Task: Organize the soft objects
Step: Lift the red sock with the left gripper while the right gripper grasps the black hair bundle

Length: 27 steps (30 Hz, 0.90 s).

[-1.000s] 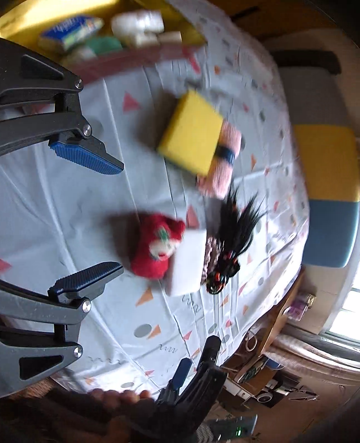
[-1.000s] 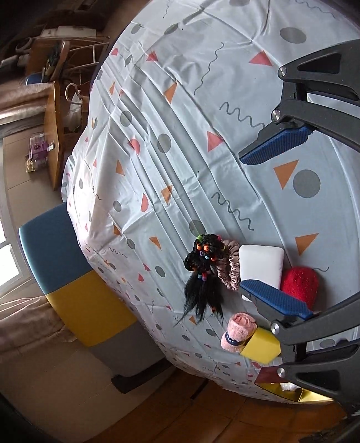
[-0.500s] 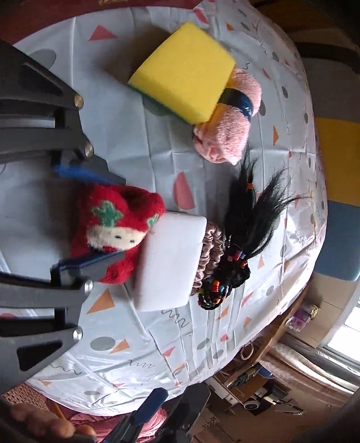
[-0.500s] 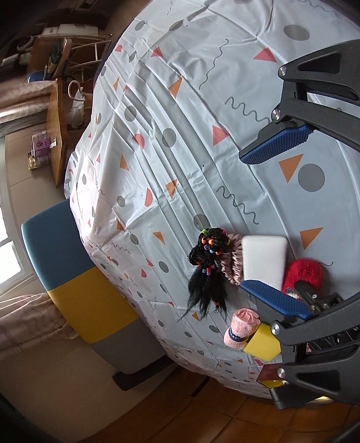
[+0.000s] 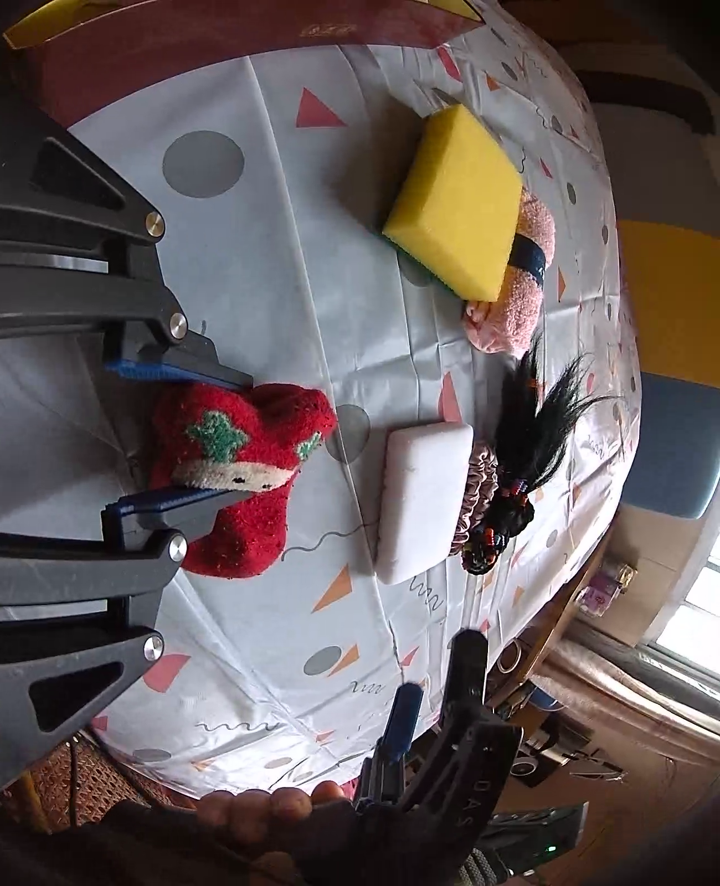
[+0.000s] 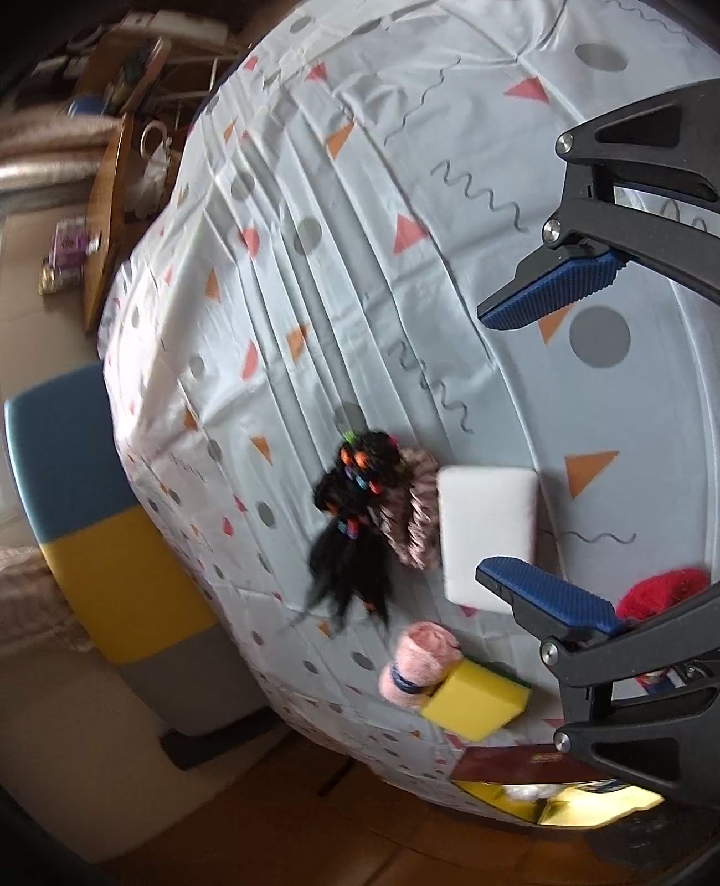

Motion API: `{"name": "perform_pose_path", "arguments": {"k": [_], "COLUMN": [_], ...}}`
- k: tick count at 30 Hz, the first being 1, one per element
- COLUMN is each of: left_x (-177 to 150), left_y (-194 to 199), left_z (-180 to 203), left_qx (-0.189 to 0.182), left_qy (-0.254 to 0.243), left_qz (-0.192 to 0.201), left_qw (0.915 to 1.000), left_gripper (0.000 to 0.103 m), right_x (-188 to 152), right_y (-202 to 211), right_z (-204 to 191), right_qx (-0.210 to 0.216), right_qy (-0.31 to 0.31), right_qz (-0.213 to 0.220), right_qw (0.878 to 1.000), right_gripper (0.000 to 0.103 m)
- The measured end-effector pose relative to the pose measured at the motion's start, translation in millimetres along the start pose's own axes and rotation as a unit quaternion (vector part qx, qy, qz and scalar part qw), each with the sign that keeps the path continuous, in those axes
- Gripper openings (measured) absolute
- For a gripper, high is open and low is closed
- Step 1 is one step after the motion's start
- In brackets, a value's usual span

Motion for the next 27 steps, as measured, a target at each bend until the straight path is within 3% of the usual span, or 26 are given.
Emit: {"name": "perform_pose_path", "arguments": {"k": [4, 9, 12, 15, 19, 21, 22, 23, 24, 25, 27], "left_x": [1.7, 1.0, 0.3, 0.6, 0.0, 0.1, 0.7, 0.9, 0.7, 0.0, -1.3], "left_y": [-4.1, -5.4, -4.4, -4.8, -5.4, -5.4, -5.7, -5.9, -5.7, -5.2, -4.4], "left_z": [-0.2, 2.0, 1.3, -2.0, -1.3, -1.3, -1.6, -1.8, -1.7, -1.4, -1.4], "left_qx": [-0.005, -0.002, -0.006, -0.018, -0.016, -0.015, -0.017, -0.018, -0.018, -0.019, -0.018], "left_qy": [-0.003, -0.011, -0.013, -0.002, -0.006, -0.005, -0.003, -0.002, -0.003, -0.003, -0.003], "left_qz": [0.005, 0.014, 0.018, 0.020, 0.024, 0.024, 0.024, 0.024, 0.024, 0.025, 0.027], "left_qw": [1.0000, 0.9998, 0.9997, 0.9996, 0.9996, 0.9996, 0.9996, 0.9996, 0.9995, 0.9995, 0.9995], "left_gripper": [0.032, 0.032, 0.032, 0.032, 0.032, 0.032, 0.032, 0.032, 0.032, 0.032, 0.032], "right_x": [12.1, 52.2, 70.0, 76.8, 75.8, 73.7, 77.0, 81.7, 87.1, 91.5, 101.0], "right_y": [-9.6, -44.9, -76.3, -110.0, -147.5, -160.3, -159.4, -157.5, -153.5, -148.3, -132.8], "right_z": [-24.0, -55.3, -74.1, -89.2, -93.7, -90.5, -91.4, -90.9, -89.0, -87.8, -81.2], "right_qx": [0.003, -0.010, -0.040, -0.072, -0.100, -0.112, -0.100, -0.098, -0.099, -0.096, -0.115], "right_qy": [0.060, 0.156, 0.232, 0.308, 0.352, 0.357, 0.345, 0.330, 0.313, 0.305, 0.300], "right_qz": [-0.009, -0.034, -0.058, -0.090, -0.135, -0.146, -0.139, -0.136, -0.130, -0.122, -0.094], "right_qw": [0.998, 0.987, 0.970, 0.944, 0.921, 0.916, 0.923, 0.929, 0.935, 0.940, 0.942], "right_gripper": [0.074, 0.074, 0.074, 0.072, 0.070, 0.061, 0.038, 0.025, 0.021, 0.007, 0.007]}}
Point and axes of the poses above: each gripper's, at about its wrist camera, not at the fingertips, and y roughly against the way its jaws point, z to its right, x to its top, the point moved 5 cm from there along -y, roughly the way its jaws point, and after that the axes turned 1 degree about z, right-handed, at the moved point
